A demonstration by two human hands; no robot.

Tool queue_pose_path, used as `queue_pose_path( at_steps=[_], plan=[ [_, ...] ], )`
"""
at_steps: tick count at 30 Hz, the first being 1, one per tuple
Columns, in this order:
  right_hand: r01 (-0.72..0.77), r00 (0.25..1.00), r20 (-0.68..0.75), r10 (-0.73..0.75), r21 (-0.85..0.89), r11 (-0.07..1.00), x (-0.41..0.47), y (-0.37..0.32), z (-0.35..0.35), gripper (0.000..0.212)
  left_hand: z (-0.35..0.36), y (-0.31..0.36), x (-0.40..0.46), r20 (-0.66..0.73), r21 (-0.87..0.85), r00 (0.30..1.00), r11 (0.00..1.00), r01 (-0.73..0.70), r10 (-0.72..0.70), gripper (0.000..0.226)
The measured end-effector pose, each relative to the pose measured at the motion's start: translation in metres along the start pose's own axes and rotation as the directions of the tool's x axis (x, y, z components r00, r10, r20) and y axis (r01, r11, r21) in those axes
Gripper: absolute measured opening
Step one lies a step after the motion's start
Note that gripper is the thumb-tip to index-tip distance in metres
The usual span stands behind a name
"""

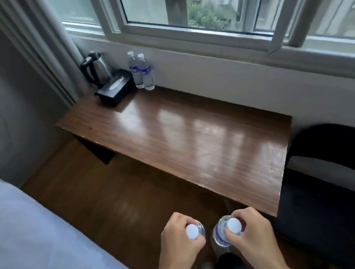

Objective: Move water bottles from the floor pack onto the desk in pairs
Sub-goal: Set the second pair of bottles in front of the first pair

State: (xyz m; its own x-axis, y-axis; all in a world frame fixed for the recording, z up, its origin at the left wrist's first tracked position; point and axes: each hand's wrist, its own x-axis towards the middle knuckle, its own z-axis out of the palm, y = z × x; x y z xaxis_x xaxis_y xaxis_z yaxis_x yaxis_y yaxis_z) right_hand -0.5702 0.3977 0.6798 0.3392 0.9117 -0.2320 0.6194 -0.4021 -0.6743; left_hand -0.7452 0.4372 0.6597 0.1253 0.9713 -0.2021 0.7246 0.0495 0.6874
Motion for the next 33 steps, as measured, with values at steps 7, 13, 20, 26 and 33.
queue_pose_path(
  at_steps=[7, 13, 20, 26, 33],
  plan=[
    [0.181, 0.964, 0.215, -0.159, -0.086, 0.98, 0.071, -0.069, 0.05, 0.028, -0.052, -0.041, 0.045, -0.124, -0.014, 0.968, 0.976, 0.218, -0.218, 0.035],
    [0.32, 0.895, 0.357, -0.266, -0.101, 0.942, 0.141, -0.121, 0.086, 0.031, -0.095, -0.065, 0.103, -0.226, -0.035, 0.912, 0.939, 0.342, -0.341, 0.037],
    [0.401, 0.847, 0.408, -0.341, -0.068, 0.913, 0.218, -0.188, 0.122, 0.024, -0.142, -0.086, 0.176, -0.32, -0.052, 0.863, 0.917, 0.396, -0.391, 0.036],
    [0.433, 0.837, 0.377, -0.396, -0.017, 0.901, 0.263, -0.236, 0.148, 0.033, -0.186, -0.106, 0.235, -0.326, -0.045, 0.869, 0.924, 0.379, -0.372, 0.038],
    [0.357, 0.894, 0.295, -0.339, -0.011, 0.934, 0.302, -0.284, 0.194, 0.02, -0.238, -0.135, 0.31, -0.229, 0.025, 0.942, 0.966, 0.259, -0.247, 0.037]
  ],
)
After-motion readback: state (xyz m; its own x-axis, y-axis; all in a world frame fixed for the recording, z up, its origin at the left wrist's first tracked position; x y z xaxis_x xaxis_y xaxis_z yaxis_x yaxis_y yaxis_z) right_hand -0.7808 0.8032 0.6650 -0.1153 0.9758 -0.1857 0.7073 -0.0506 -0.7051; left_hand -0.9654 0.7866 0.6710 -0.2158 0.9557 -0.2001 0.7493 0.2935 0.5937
